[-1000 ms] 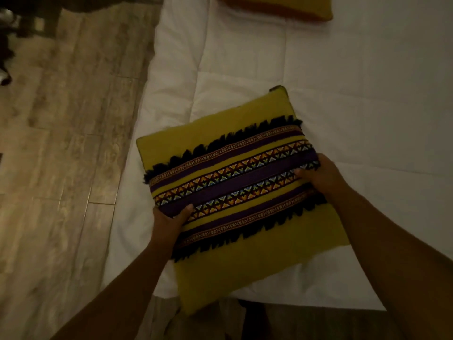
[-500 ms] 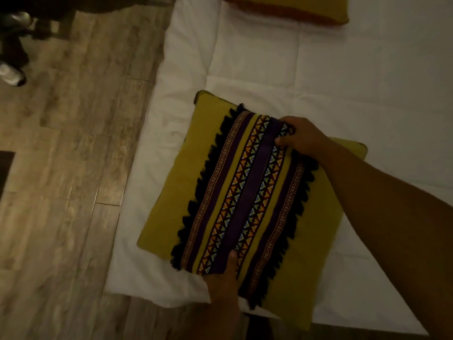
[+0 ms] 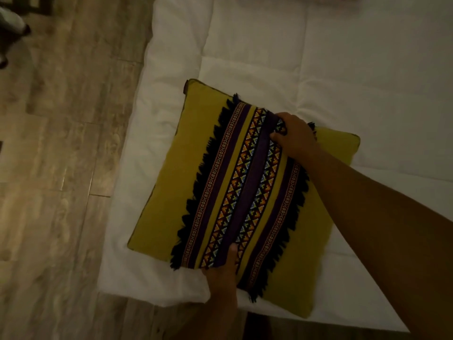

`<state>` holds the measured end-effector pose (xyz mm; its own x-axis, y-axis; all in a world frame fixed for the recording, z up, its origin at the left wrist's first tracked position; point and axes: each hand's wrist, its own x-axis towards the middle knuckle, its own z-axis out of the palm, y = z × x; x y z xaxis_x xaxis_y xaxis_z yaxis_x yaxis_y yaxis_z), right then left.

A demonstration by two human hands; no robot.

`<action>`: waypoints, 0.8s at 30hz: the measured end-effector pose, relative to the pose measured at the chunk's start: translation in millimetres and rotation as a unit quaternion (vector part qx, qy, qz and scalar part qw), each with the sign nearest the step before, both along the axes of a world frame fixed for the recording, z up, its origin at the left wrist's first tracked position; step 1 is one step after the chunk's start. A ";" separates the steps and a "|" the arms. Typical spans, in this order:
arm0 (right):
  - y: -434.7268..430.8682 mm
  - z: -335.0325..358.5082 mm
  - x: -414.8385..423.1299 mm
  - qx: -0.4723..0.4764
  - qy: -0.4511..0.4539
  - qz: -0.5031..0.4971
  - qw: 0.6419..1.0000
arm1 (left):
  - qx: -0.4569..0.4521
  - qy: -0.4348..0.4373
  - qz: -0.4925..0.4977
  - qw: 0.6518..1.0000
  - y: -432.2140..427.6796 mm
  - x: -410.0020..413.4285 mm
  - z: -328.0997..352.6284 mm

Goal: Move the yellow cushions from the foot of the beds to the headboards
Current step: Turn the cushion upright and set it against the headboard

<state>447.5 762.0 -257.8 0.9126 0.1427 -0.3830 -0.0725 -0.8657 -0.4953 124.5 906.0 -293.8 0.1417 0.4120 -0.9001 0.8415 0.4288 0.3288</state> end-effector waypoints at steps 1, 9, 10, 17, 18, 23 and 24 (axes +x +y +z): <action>-0.6 0.8 -3.1 0.008 -0.009 -0.009 1.000 | 0.049 -0.010 0.002 0.999 -1.8 0.6 1.5; -25.1 12.7 -93.0 -0.015 -0.040 -0.100 0.994 | 0.125 -0.029 0.076 0.989 56.8 13.0 30.6; -28.2 13.8 -104.9 -0.017 -0.039 -0.115 0.992 | 0.140 -0.030 0.054 0.988 69.8 18.5 32.3; -53.6 14.0 -173.1 0.000 -0.002 -0.219 0.976 | 0.278 0.052 -0.205 0.937 151.3 51.5 34.6; -56.7 13.4 -180.3 0.010 0.009 -0.243 0.970 | 0.285 0.051 -0.258 0.922 159.4 54.2 32.2; -66.7 7.8 -200.4 0.072 0.073 -0.372 0.922 | 0.262 -0.033 -0.436 0.860 190.6 96.4 32.0; -67.7 5.5 -202.7 0.090 0.089 -0.395 0.910 | 0.236 -0.063 -0.468 0.850 192.6 108.9 33.6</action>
